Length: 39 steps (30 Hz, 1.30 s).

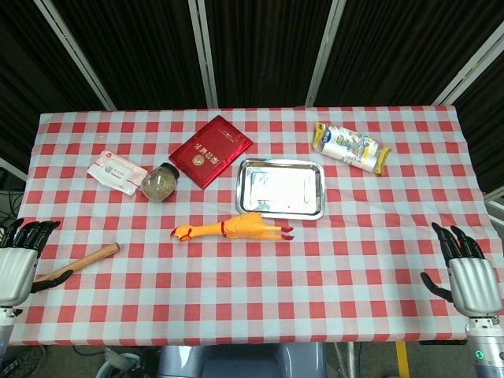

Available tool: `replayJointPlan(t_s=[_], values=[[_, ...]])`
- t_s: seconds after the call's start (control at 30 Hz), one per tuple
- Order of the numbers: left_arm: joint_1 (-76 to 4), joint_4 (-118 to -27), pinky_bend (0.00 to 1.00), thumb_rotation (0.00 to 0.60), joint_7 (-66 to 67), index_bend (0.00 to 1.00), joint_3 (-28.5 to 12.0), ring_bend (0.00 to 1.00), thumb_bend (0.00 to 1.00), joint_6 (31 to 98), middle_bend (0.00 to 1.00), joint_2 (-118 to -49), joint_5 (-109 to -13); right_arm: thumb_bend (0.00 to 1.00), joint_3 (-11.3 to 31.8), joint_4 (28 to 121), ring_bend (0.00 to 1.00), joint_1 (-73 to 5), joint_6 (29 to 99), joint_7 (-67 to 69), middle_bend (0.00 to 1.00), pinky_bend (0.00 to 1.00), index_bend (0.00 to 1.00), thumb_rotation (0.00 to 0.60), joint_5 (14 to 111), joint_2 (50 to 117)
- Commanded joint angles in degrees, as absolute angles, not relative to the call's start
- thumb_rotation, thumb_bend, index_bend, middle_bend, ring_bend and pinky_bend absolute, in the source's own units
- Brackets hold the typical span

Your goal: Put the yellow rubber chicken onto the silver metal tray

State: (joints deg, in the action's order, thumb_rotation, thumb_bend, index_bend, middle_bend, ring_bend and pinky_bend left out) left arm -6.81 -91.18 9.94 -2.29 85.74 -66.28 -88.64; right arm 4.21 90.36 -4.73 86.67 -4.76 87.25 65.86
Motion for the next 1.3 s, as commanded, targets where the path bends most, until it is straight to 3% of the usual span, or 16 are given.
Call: replayJointPlan(t_s=[0.03, 0.17, 0.5, 0.9, 1.1, 1.3], values=[[-7.6, -91.2, 0.10, 0.600, 9.6, 0.18, -2.7, 0.15, 0.04, 85.2, 0.20, -66.3, -89.1, 0.26, 4.3, 90.4, 0.11, -4.9, 86.5, -4.6, 0.17, 0.19, 0.01, 0.600, 87.3, 65.8], [-10.0, -90.8, 0.10, 0.600, 8.5, 0.19, -3.7, 0.15, 0.05, 82.8, 0.22, -66.4, -89.5, 0.26, 4.3, 90.3, 0.11, -5.1, 86.2, -4.6, 0.17, 0.19, 0.01, 0.600, 87.4, 65.8], [-21.3, -92.7, 0.19, 0.600, 7.6, 0.24, -6.0, 0.20, 0.06, 69.2, 0.27, -67.0, -91.2, 0.26, 4.1, 90.7, 0.11, -5.5, 85.7, -5.0, 0.17, 0.19, 0.01, 0.600, 87.7, 65.7], [-37.2, -91.2, 0.21, 0.600, 16.1, 0.21, -11.1, 0.20, 0.06, 48.8, 0.25, -81.0, -79.9, 0.26, 3.7, 91.7, 0.11, -5.4, 85.5, -5.6, 0.17, 0.19, 0.01, 0.600, 88.0, 65.3], [-40.9, -85.4, 0.30, 0.600, 20.8, 0.20, -13.7, 0.20, 0.06, 47.7, 0.26, -89.3, -70.4, 0.26, 3.5, 91.7, 0.11, -5.1, 85.7, -5.4, 0.17, 0.19, 0.01, 0.600, 87.8, 65.1], [-42.1, -83.1, 0.31, 0.600, 21.7, 0.21, -14.2, 0.22, 0.06, 48.1, 0.27, -92.1, -66.9, 0.26, 3.5, 91.7, 0.11, -4.9, 85.9, -5.2, 0.17, 0.19, 0.01, 0.600, 87.7, 65.0]])
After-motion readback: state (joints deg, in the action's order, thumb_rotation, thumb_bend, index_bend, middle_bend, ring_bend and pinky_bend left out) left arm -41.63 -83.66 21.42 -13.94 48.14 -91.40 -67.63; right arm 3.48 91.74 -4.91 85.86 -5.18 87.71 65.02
